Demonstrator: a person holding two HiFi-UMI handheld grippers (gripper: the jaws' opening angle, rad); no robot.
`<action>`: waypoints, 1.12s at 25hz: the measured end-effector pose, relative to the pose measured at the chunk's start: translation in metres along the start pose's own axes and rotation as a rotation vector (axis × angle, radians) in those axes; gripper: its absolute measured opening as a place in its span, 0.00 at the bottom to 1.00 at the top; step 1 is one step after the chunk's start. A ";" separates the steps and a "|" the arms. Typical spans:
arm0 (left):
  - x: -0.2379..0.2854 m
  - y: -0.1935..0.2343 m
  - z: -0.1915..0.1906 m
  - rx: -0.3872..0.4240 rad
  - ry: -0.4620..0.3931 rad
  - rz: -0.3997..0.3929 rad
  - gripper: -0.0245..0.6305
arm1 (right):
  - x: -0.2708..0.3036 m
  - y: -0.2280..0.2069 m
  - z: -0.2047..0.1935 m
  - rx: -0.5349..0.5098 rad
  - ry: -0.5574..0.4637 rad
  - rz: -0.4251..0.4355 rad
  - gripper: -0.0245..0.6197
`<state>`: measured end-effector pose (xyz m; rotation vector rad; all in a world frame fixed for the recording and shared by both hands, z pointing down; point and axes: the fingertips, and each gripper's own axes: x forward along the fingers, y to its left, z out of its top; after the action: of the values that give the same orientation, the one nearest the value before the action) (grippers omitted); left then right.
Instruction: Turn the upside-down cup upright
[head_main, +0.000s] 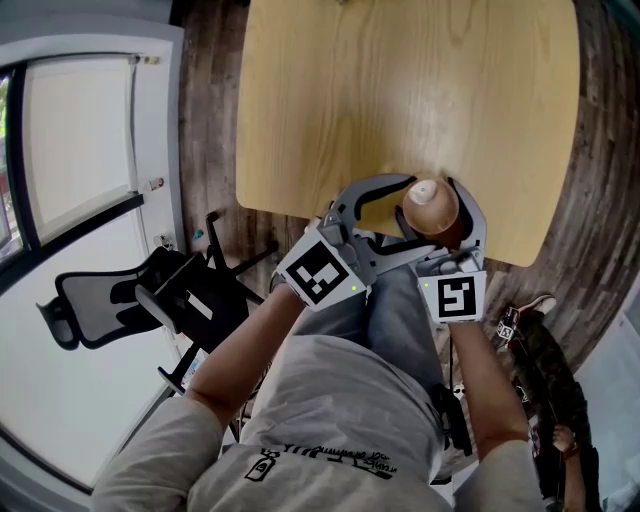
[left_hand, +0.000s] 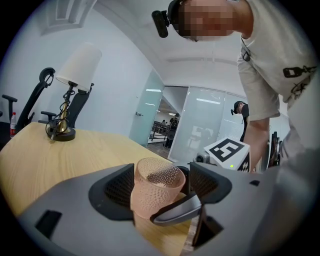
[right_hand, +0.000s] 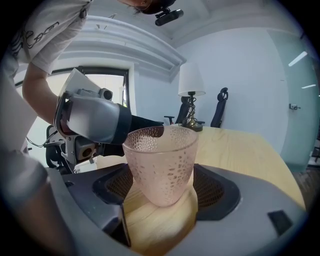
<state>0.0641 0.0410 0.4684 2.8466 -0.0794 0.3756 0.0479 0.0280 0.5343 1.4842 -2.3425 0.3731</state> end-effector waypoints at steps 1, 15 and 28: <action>0.000 0.000 0.001 0.003 -0.002 0.002 0.56 | -0.001 0.000 0.002 -0.008 -0.002 0.001 0.58; -0.028 -0.003 0.041 0.054 -0.082 0.044 0.56 | -0.023 0.003 0.048 -0.059 -0.060 0.002 0.59; -0.056 -0.020 0.106 0.038 -0.182 0.094 0.56 | -0.058 0.004 0.122 0.016 -0.189 -0.017 0.59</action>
<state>0.0382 0.0327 0.3499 2.9150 -0.2451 0.1367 0.0497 0.0292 0.3989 1.6098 -2.4741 0.2569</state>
